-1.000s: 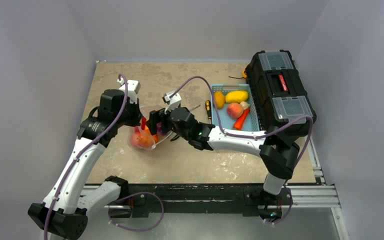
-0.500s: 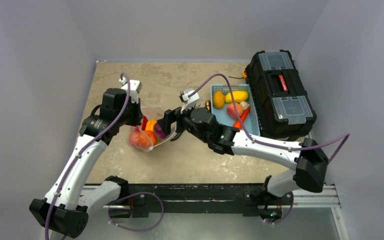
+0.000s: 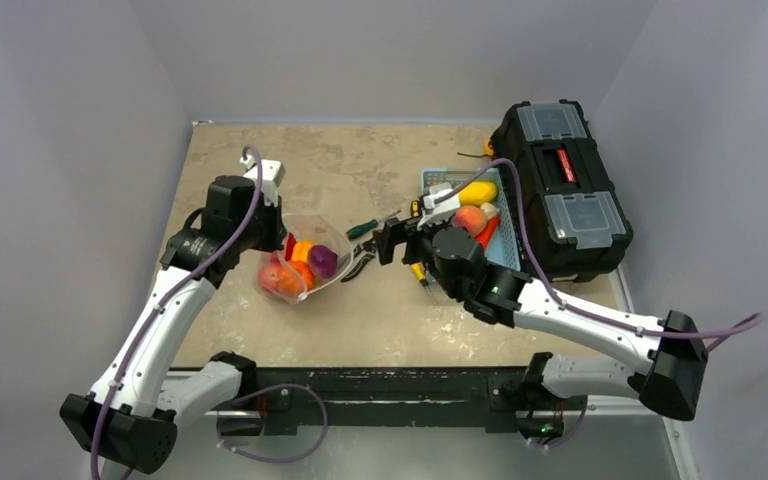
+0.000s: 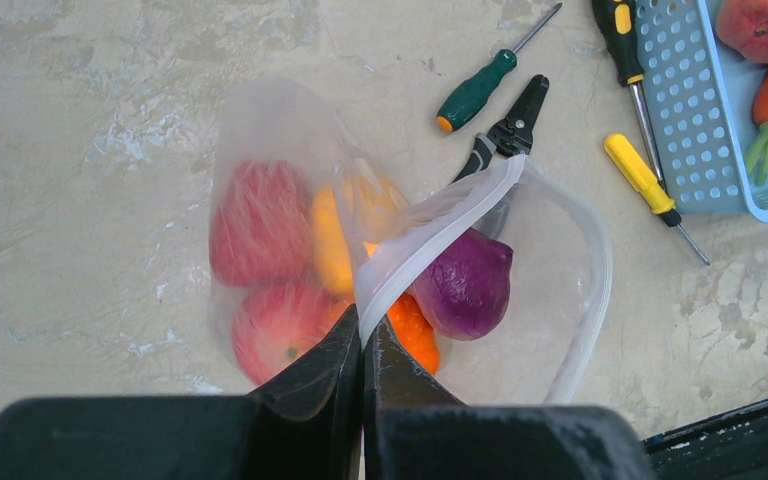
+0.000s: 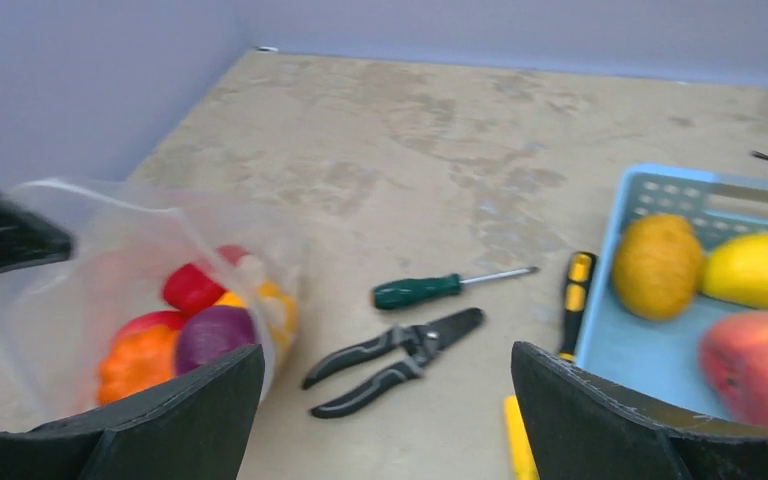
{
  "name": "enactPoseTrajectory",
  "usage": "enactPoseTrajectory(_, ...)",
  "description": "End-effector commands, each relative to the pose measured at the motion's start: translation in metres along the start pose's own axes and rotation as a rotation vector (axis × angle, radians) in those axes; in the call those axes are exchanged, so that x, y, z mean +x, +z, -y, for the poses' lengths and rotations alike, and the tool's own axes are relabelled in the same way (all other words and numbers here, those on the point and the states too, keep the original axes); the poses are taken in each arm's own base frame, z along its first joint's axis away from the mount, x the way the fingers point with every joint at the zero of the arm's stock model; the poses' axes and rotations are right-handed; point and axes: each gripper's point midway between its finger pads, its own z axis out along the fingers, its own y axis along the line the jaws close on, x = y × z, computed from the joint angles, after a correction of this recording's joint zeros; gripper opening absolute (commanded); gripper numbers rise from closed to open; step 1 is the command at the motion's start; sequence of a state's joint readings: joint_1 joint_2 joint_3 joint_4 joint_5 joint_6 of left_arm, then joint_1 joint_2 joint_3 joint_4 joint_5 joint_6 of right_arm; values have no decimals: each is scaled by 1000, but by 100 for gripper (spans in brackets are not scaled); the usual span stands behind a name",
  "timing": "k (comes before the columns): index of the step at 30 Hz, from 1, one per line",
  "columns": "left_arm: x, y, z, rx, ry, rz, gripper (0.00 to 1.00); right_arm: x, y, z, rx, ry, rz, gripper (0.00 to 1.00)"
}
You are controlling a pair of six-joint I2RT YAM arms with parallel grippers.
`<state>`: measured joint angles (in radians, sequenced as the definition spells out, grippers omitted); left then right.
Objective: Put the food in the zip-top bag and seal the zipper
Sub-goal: Pick up the fake vegetable from the bin.
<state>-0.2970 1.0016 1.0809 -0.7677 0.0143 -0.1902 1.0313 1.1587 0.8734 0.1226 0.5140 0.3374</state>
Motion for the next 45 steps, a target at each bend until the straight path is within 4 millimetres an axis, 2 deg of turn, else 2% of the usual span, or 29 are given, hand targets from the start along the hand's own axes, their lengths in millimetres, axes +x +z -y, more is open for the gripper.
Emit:
enactPoseTrajectory(1,-9,0,-1,-6,4,28,0,7,-4,63,169,61,-2,93)
enactPoseTrajectory(5,-9,1,-1,-7,3,26,0,12,-13,97,248,110,3,92)
enactPoseTrajectory(13,-7,2,-1,-7,4,19,0,18,-18,124,344,137,-2,90)
enactPoseTrajectory(17,-8,1,-1,-8,4,19,0,40,-14,158,429,202,-80,88)
enactPoseTrajectory(19,-8,1,-1,-7,4,20,0,52,-13,182,482,265,-129,87)
enactPoseTrajectory(23,-7,0,-1,-8,4,18,0,86,-9,206,504,356,-253,86)
enactPoseTrajectory(28,-8,-2,-1,-7,4,20,0,116,-8,219,528,378,-380,82)
enactPoseTrajectory(33,-9,-2,-1,-7,2,23,0,137,-8,225,551,360,-436,80)
enactPoseTrajectory(37,-8,-1,-1,-8,3,19,0,146,-5,231,583,349,-464,76)
enactPoseTrajectory(42,-8,-1,-1,-8,2,19,0,154,0,253,707,336,-449,75)
enactPoseTrajectory(45,-8,-1,-1,-8,3,18,0,156,7,258,734,356,-426,75)
